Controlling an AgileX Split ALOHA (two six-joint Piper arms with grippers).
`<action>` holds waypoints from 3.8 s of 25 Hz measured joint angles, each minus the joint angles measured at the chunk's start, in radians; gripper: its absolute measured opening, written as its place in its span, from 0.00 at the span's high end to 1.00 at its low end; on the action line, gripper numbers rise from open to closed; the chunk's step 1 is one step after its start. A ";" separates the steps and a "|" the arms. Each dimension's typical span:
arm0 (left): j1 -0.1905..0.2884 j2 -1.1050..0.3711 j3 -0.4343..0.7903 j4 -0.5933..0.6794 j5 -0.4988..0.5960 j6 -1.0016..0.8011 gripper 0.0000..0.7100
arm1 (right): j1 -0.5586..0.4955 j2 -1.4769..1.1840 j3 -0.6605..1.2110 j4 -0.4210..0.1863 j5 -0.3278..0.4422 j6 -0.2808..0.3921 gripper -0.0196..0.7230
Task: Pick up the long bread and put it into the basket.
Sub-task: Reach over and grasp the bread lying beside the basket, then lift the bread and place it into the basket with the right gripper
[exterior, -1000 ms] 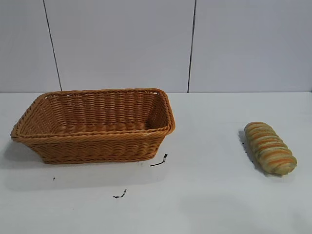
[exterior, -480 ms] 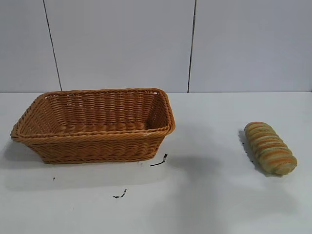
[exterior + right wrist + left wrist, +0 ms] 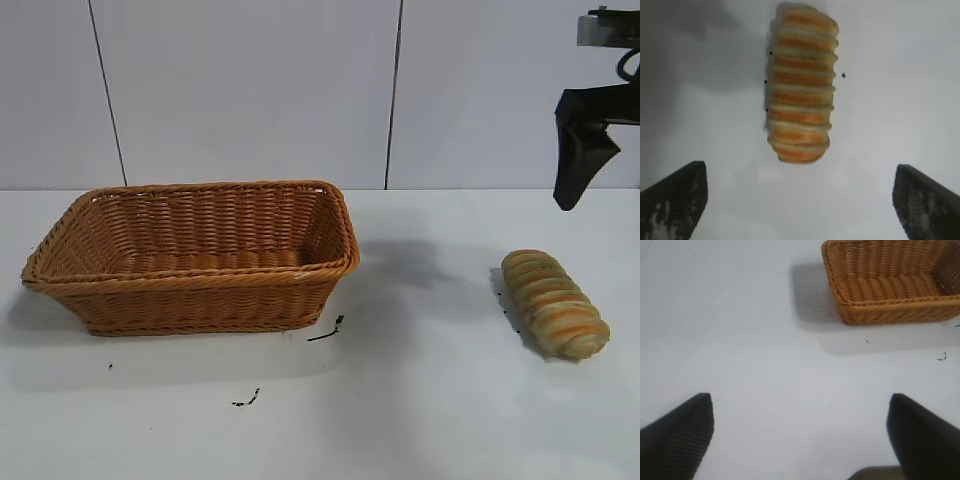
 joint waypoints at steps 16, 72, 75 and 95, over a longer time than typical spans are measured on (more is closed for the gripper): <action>0.000 0.000 0.000 0.000 0.000 0.000 0.02 | 0.023 0.069 -0.002 -0.009 -0.054 -0.004 0.04; 0.000 0.000 0.000 0.000 0.000 0.000 0.02 | 0.051 0.060 -0.010 -0.096 -0.126 0.076 0.76; 0.000 0.000 0.000 0.000 0.000 0.000 0.02 | 0.051 0.024 -0.088 -0.093 -0.036 0.074 0.76; 0.000 0.000 0.000 0.000 0.000 0.000 0.02 | 0.437 0.424 -1.033 0.027 0.259 -0.274 0.78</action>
